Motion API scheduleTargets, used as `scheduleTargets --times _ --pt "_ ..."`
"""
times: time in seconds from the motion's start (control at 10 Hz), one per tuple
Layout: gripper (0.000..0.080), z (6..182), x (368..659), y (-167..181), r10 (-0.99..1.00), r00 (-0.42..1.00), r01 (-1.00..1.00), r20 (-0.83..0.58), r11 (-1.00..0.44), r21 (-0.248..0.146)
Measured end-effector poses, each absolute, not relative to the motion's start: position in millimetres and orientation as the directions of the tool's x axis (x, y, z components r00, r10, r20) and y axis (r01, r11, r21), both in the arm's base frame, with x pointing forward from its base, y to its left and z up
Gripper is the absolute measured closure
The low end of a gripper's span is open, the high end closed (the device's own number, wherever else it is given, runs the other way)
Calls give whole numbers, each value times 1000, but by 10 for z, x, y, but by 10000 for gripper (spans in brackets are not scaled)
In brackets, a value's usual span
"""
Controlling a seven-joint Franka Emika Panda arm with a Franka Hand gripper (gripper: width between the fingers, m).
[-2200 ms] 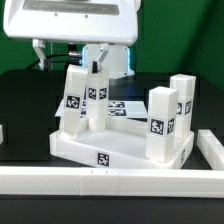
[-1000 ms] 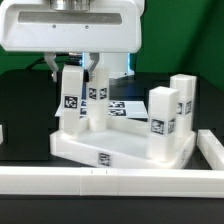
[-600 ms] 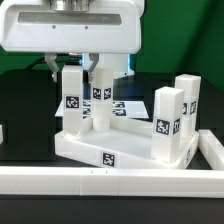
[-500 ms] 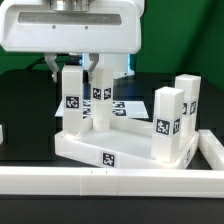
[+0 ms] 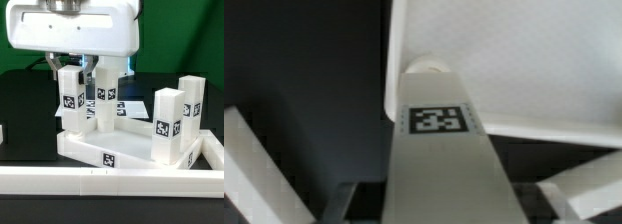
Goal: Assemble desk
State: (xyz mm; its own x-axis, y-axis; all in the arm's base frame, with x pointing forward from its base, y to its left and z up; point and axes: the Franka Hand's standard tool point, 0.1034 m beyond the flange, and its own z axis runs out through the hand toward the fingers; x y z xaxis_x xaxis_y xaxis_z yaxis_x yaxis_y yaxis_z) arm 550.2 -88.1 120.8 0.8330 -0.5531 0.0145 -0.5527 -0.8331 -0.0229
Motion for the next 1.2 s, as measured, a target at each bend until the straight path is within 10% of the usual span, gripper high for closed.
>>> scheduleTargets --times 1.2 --pt "509 1167 5531 -878 -985 171 -984 -23 -169 -61"
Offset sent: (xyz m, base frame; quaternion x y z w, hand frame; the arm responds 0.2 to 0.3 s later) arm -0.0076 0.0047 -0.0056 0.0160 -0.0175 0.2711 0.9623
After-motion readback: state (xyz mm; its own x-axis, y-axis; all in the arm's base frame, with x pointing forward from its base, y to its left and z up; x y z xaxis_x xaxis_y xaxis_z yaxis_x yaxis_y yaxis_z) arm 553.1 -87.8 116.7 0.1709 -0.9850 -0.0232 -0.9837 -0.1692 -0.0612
